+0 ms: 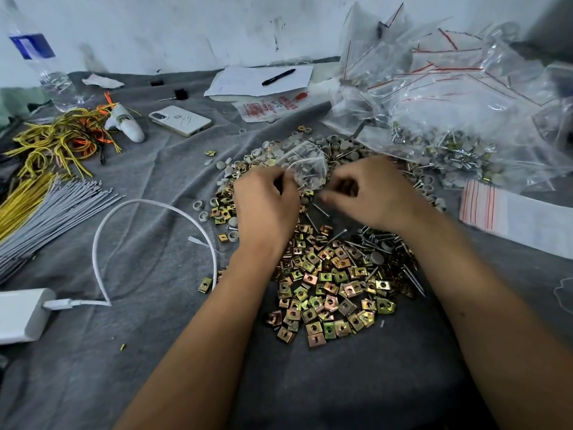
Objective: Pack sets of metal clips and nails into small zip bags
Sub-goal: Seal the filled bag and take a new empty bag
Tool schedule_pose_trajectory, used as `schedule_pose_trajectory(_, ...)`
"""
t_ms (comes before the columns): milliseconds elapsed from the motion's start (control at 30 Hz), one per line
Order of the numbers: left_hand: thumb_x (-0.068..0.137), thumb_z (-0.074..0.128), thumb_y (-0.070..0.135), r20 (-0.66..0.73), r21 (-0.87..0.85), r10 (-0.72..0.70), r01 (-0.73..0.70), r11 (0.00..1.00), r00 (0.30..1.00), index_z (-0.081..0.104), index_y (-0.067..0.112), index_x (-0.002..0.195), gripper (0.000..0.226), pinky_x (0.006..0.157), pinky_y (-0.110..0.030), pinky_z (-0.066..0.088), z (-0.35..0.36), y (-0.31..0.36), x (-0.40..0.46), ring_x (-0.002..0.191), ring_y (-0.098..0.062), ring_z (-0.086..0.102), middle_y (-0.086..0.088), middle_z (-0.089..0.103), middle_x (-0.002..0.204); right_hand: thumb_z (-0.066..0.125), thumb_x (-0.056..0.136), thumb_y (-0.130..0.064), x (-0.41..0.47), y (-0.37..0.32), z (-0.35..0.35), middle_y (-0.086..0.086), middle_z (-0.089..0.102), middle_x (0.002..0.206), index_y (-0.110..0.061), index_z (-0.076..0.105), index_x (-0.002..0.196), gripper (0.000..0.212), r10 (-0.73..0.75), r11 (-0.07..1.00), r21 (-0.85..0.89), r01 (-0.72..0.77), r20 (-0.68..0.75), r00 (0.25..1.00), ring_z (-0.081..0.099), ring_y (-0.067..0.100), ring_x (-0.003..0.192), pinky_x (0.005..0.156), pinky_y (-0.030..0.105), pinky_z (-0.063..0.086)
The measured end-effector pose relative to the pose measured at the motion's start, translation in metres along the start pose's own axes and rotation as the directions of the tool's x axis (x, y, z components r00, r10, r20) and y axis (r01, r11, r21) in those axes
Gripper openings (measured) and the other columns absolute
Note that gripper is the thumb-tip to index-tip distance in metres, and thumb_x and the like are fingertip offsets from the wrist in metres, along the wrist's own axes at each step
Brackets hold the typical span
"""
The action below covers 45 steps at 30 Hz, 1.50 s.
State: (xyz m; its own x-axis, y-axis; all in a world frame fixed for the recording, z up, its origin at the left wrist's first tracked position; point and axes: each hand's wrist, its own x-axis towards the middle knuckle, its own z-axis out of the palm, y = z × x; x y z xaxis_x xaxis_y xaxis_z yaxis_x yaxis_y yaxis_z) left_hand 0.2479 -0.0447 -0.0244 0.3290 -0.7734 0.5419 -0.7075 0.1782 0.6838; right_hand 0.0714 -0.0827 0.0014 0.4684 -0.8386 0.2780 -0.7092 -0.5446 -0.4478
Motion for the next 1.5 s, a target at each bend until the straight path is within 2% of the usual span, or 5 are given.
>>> schedule_pose_trajectory(133, 0.093, 0.069, 0.016, -0.053, -0.004, 0.029, -0.029, 1.000, 0.998, 0.078, 0.008, 0.090, 0.012, 0.063, -0.032, 0.049, -0.002, 0.002, -0.002, 0.061, -0.017, 0.058, -0.001, 0.068, 0.070, 0.075, 0.089, -0.044, 0.003, -0.003, 0.004, -0.008, 0.068, 0.086, -0.026, 0.071, 0.091, 0.019, 0.076, 0.984, -0.173, -0.038, 0.223, 0.972, 0.064, 0.014, 0.080, 0.073, 0.035, 0.054)
schedule_pose_trajectory(433, 0.085, 0.075, 0.008, -0.029, -0.022, 0.082, -0.083, 0.996, 0.996, 0.072, 0.009, 0.080, 0.005, 0.063, -0.037, 0.051, -0.002, 0.002, -0.002, 0.063, -0.018, 0.057, -0.001, 0.064, 0.068, 0.073, 0.094, -0.014, 0.002, 0.000, -0.004, -0.002, 0.068, 0.086, -0.010, 0.069, 0.099, 0.008, -0.015, 0.984, 0.156, 0.084, -0.400, 0.917, 0.065, 0.009, 0.077, 0.073, 0.017, 0.054)
schedule_pose_trajectory(733, 0.087, 0.072, 0.008, -0.016, -0.026, 0.099, -0.099, 0.995, 0.995, 0.076, 0.006, 0.081, 0.007, 0.067, -0.039, 0.052, -0.003, 0.004, -0.002, 0.069, -0.020, 0.062, -0.005, 0.069, 0.075, 0.088, 0.078, -0.013, 0.000, -0.009, 0.007, -0.007, 0.067, 0.076, -0.013, 0.071, 0.087, 0.019, -0.181, 0.968, 0.126, 0.215, -0.240, 0.954, 0.062, 0.003, 0.066, 0.063, 0.015, 0.052)
schedule_pose_trajectory(1167, 0.086, 0.070, 0.013, -0.092, -0.047, 0.020, -0.025, 0.999, 0.996, 0.074, 0.012, 0.077, 0.010, 0.064, -0.039, 0.054, -0.003, 0.003, 0.000, 0.065, -0.016, 0.063, 0.002, 0.068, 0.070, 0.080, 0.088, -0.019, 0.001, -0.012, 0.007, -0.007, 0.070, 0.079, -0.012, 0.074, 0.091, 0.010, -0.142, 0.949, 0.200, 0.242, -0.414, 0.899, 0.066, 0.002, 0.073, 0.068, 0.009, 0.051)
schedule_pose_trajectory(1500, 0.086, 0.069, 0.011, -0.105, -0.078, -0.051, 0.043, 0.996, 0.993, 0.072, 0.011, 0.075, 0.011, 0.064, -0.035, 0.052, -0.003, 0.002, 0.000, 0.066, -0.017, 0.062, 0.000, 0.067, 0.069, 0.072, 0.087, -0.048, 0.003, -0.011, 0.017, -0.008, 0.061, 0.074, -0.023, 0.063, 0.081, 0.027, -0.079, 0.982, -0.151, 0.112, 0.213, 0.974, 0.059, 0.014, 0.069, 0.056, 0.027, 0.037)
